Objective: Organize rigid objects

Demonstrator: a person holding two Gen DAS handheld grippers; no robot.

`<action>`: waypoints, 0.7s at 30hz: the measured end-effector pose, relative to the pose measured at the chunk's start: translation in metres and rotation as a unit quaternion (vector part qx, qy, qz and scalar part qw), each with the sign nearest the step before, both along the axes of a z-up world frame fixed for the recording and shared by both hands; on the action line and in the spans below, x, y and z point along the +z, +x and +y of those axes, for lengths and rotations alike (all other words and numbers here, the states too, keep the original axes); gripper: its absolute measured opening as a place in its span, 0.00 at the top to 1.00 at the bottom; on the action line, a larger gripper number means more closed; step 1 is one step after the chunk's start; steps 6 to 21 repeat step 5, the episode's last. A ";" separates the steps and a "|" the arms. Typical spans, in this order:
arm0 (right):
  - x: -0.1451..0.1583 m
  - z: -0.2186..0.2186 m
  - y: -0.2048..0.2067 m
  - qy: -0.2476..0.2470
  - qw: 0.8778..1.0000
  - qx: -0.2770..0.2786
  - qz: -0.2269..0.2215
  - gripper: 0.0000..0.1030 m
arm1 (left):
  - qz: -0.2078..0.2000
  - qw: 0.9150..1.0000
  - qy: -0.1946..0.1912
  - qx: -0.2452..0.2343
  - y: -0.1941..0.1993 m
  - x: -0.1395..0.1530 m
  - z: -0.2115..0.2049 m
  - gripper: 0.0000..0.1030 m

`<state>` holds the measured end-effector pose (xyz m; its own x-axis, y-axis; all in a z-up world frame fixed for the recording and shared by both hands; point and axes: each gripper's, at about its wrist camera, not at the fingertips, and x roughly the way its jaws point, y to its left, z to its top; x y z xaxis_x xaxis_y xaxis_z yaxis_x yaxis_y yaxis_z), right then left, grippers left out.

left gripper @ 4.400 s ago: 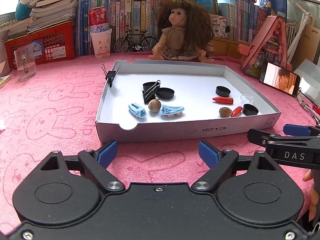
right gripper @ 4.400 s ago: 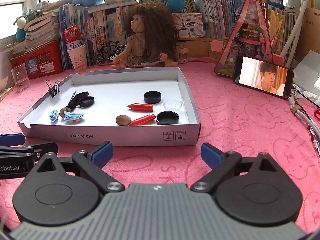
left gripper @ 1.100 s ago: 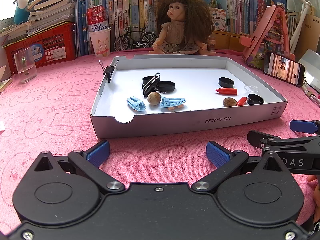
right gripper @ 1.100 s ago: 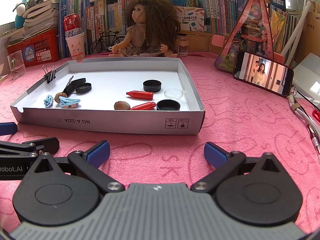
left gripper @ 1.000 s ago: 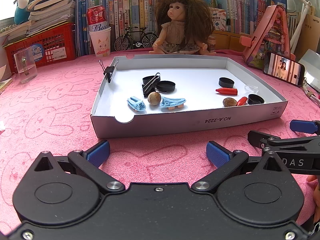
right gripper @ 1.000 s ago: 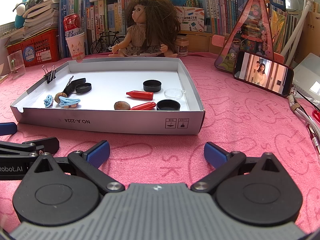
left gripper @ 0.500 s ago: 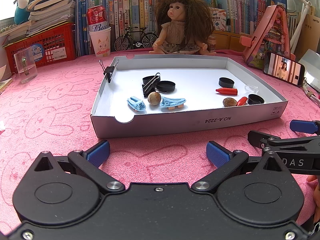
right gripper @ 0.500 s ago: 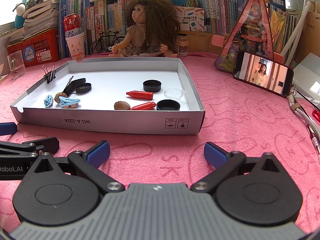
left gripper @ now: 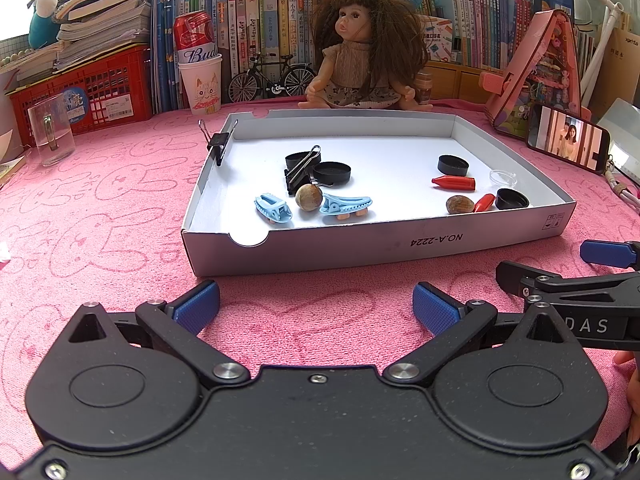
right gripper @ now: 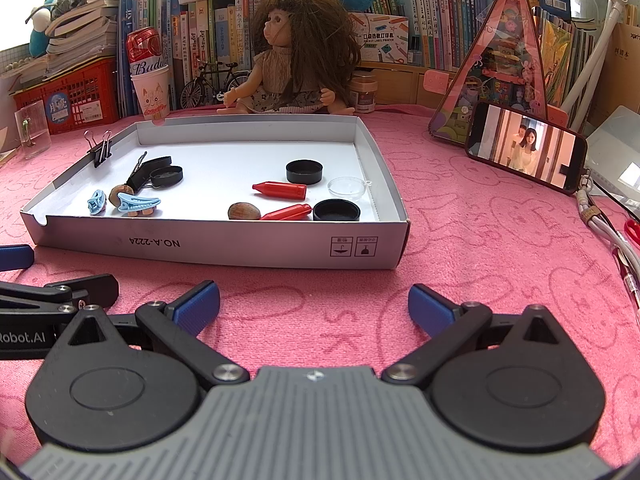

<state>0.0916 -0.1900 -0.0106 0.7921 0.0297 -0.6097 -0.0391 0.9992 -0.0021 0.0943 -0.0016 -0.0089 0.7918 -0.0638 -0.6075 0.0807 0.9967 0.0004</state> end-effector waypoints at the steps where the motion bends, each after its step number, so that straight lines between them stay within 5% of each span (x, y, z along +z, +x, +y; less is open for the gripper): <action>1: 0.000 0.000 0.000 0.000 1.000 0.000 0.000 0.00 | 0.000 1.000 0.000 0.001 0.001 0.000 0.001 0.01; 21: 0.000 0.000 0.000 0.000 1.000 0.000 0.000 0.00 | -0.002 1.000 -0.001 0.004 0.002 0.002 0.003 0.01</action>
